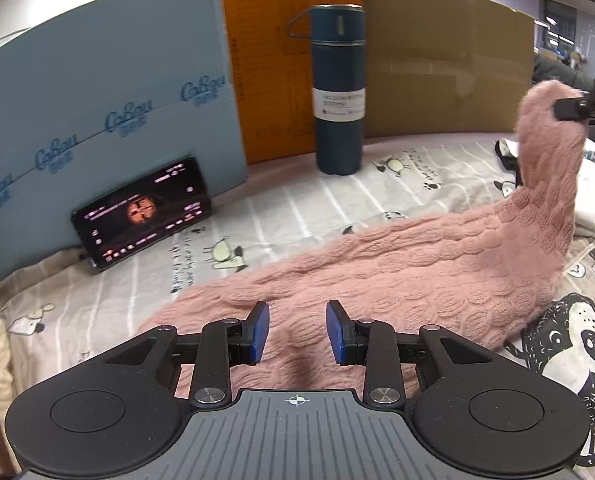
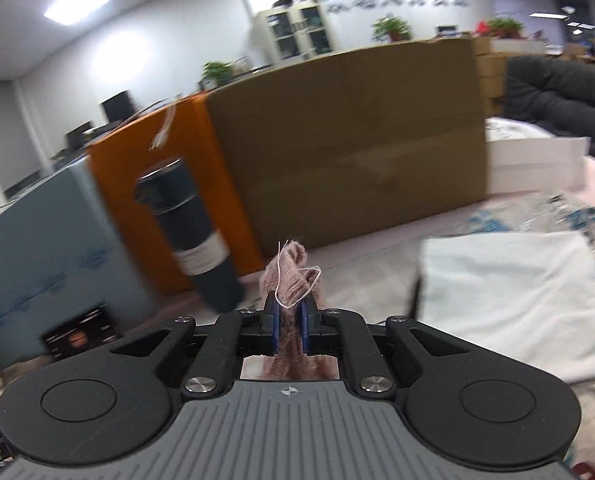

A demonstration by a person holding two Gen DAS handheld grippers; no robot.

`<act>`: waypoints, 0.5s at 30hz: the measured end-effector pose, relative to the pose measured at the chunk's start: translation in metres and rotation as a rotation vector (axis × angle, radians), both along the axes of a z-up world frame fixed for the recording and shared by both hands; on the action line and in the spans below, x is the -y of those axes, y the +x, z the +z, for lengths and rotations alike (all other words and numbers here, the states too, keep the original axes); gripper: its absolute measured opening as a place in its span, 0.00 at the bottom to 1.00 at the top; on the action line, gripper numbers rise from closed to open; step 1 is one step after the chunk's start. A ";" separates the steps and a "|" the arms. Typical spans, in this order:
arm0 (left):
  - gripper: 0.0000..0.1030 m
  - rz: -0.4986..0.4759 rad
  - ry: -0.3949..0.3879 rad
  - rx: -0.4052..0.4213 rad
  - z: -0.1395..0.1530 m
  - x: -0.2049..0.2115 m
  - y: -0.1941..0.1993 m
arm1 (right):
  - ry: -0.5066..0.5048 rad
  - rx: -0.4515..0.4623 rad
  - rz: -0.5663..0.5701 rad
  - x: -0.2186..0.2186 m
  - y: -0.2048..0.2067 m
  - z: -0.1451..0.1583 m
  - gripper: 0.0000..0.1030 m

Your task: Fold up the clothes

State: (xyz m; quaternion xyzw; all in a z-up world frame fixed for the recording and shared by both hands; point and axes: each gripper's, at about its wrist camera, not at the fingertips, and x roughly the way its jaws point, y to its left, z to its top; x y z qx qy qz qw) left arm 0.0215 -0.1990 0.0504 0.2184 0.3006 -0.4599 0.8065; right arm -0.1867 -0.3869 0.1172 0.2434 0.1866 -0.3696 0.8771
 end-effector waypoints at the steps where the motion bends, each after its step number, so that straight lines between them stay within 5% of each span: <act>1: 0.31 0.004 -0.003 -0.001 0.000 -0.003 0.000 | 0.006 -0.003 0.035 -0.005 0.010 -0.001 0.09; 8: 0.31 0.012 -0.016 -0.012 0.003 -0.014 0.001 | 0.107 -0.076 0.239 -0.035 0.065 -0.031 0.10; 15: 0.32 0.016 -0.024 -0.030 0.000 -0.013 0.001 | 0.134 -0.121 0.315 -0.052 0.079 -0.038 0.47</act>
